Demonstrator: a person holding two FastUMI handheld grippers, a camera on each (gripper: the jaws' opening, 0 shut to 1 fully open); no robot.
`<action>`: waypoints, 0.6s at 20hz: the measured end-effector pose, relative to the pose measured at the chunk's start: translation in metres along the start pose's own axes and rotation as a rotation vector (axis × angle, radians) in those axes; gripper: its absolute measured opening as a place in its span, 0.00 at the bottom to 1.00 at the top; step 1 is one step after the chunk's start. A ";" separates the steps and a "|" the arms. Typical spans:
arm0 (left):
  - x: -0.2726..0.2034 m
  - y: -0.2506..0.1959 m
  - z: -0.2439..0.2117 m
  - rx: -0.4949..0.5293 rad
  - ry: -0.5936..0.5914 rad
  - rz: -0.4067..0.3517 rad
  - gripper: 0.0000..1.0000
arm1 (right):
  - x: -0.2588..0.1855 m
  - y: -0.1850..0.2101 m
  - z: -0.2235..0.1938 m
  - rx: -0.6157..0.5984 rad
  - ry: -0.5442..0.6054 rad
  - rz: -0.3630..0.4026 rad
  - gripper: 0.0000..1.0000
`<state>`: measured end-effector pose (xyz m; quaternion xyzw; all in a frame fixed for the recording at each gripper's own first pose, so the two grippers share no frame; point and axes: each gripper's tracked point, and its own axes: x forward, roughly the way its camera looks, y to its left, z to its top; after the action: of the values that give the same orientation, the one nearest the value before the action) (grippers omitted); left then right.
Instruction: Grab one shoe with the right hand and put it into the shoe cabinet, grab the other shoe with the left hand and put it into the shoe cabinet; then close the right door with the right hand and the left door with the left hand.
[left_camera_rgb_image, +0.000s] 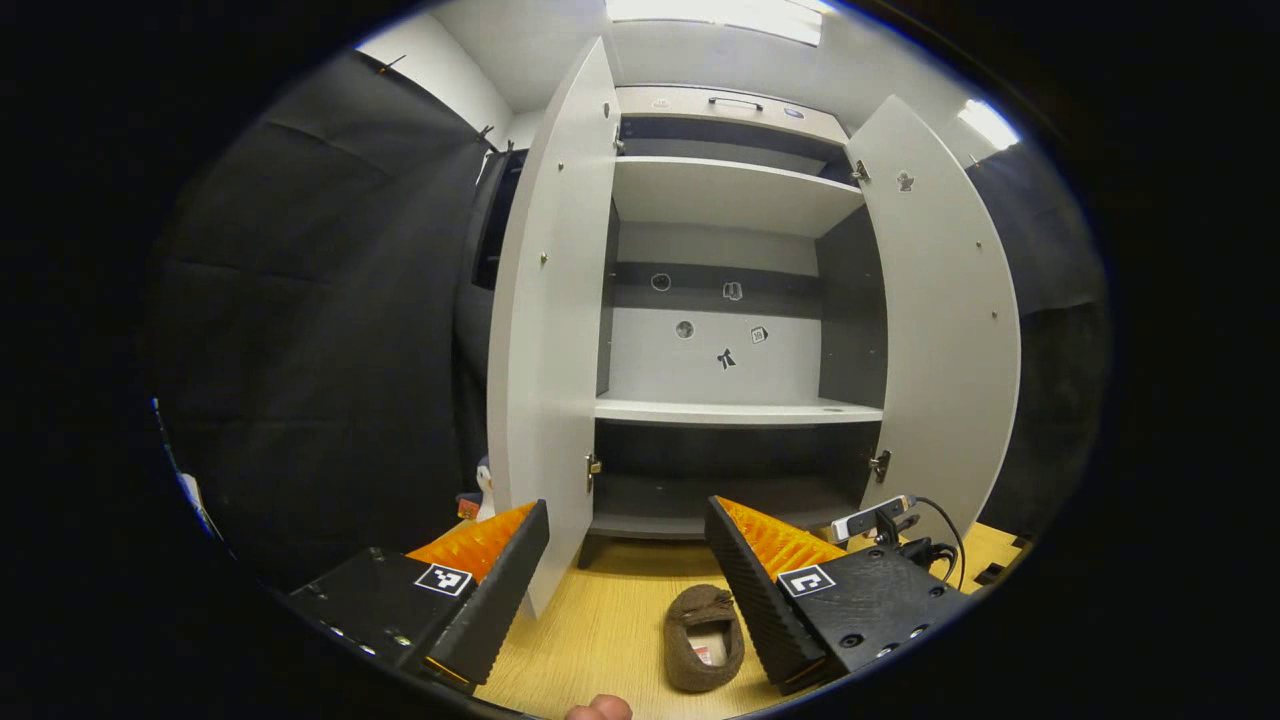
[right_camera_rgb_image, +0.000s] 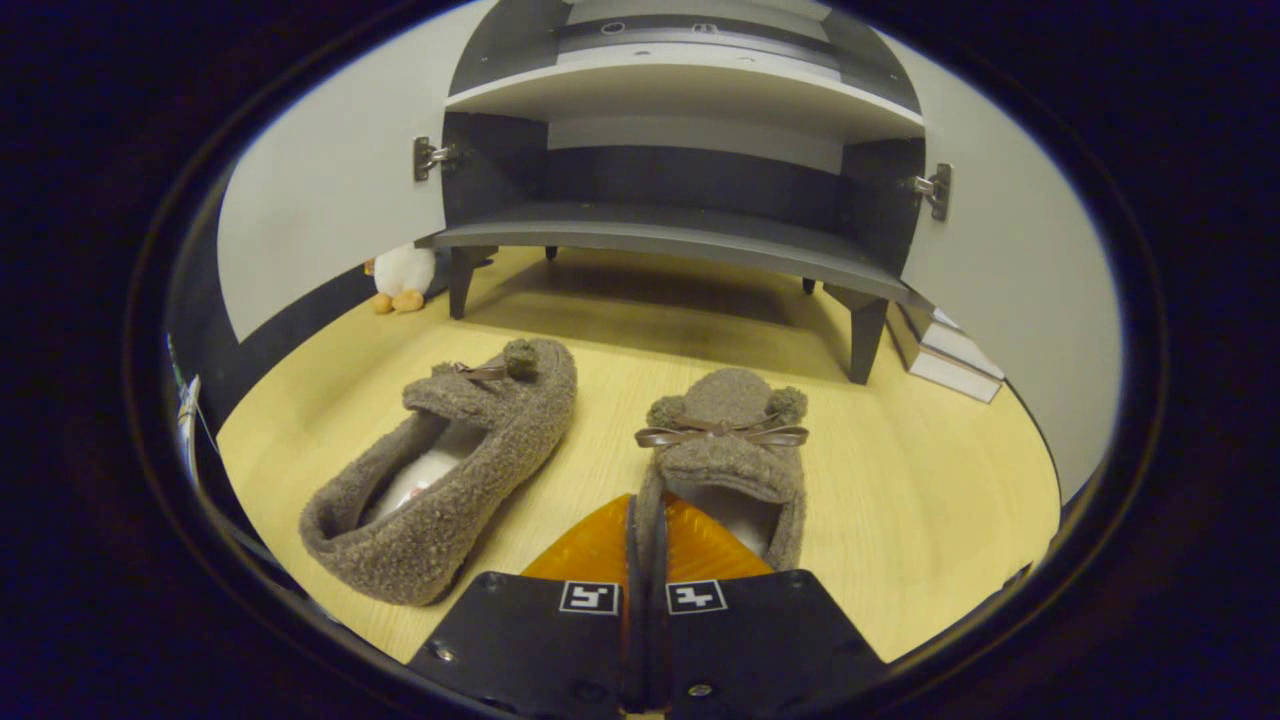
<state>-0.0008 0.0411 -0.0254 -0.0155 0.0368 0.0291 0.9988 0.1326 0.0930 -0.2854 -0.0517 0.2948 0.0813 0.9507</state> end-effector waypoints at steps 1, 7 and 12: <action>0.000 0.000 0.000 0.003 -0.001 -0.002 0.95 | -0.002 -0.001 0.002 -0.011 -0.016 -0.003 0.04; -0.001 -0.010 -0.001 0.004 -0.002 -0.019 0.95 | -0.030 -0.012 0.026 -0.018 -0.110 -0.002 0.04; -0.002 -0.022 0.000 0.010 -0.007 -0.040 0.95 | -0.084 -0.018 0.076 -0.049 -0.230 0.017 0.04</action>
<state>-0.0016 0.0193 -0.0249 -0.0111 0.0333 0.0090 0.9993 0.1097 0.0760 -0.1744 -0.0625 0.1820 0.1021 0.9760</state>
